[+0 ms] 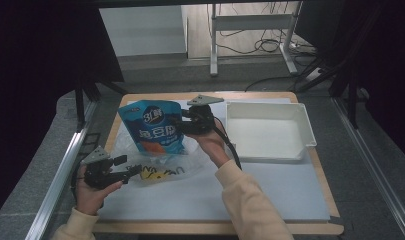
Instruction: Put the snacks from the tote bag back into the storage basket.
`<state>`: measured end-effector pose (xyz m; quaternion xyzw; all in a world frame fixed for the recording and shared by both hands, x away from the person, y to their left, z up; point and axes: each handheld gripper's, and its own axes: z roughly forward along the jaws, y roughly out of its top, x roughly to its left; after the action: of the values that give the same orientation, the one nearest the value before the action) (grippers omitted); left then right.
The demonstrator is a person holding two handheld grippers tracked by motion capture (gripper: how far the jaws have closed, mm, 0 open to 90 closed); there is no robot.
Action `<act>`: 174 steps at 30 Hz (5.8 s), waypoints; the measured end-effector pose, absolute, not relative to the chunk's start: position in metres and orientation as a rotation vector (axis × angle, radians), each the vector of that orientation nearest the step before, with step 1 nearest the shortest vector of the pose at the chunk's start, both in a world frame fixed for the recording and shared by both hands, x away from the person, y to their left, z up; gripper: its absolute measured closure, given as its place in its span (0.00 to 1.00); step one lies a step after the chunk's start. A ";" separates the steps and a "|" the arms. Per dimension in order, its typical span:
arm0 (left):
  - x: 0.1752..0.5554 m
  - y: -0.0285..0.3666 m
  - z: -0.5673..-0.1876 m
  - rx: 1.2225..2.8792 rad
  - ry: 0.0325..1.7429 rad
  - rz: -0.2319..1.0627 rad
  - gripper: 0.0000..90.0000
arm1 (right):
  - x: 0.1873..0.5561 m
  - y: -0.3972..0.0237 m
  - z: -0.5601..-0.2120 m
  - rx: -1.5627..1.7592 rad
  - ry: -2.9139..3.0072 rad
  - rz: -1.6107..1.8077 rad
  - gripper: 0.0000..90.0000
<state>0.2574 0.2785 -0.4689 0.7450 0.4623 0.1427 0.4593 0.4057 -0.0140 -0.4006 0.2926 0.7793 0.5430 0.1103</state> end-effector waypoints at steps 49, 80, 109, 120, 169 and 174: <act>0.261 0.279 -0.477 1.845 1.164 0.347 0.32 | 0.417 0.011 -0.388 0.646 2.317 1.815 0.99; 0.264 0.275 -0.484 1.861 1.184 0.338 0.32 | 0.402 -0.011 -0.317 0.582 2.167 1.958 0.99; 0.265 0.275 -0.485 1.864 1.190 0.339 0.32 | 0.404 -0.076 -0.272 0.622 2.034 1.947 0.99; 0.265 0.275 -0.484 1.863 1.190 0.341 0.32 | 0.412 -0.091 -0.276 0.660 2.018 1.935 0.99; 0.266 0.275 -0.481 1.857 1.189 0.354 0.32 | 0.432 -0.174 -0.281 0.774 1.886 1.900 0.99; 0.266 0.275 -0.481 1.859 1.185 0.355 0.32 | 0.432 -0.180 -0.281 0.781 1.879 1.890 0.99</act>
<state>0.2657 0.2750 -0.4813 0.7482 0.4767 0.1429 0.4388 0.4323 -0.1797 -0.2810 0.2765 0.6654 0.6693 0.1810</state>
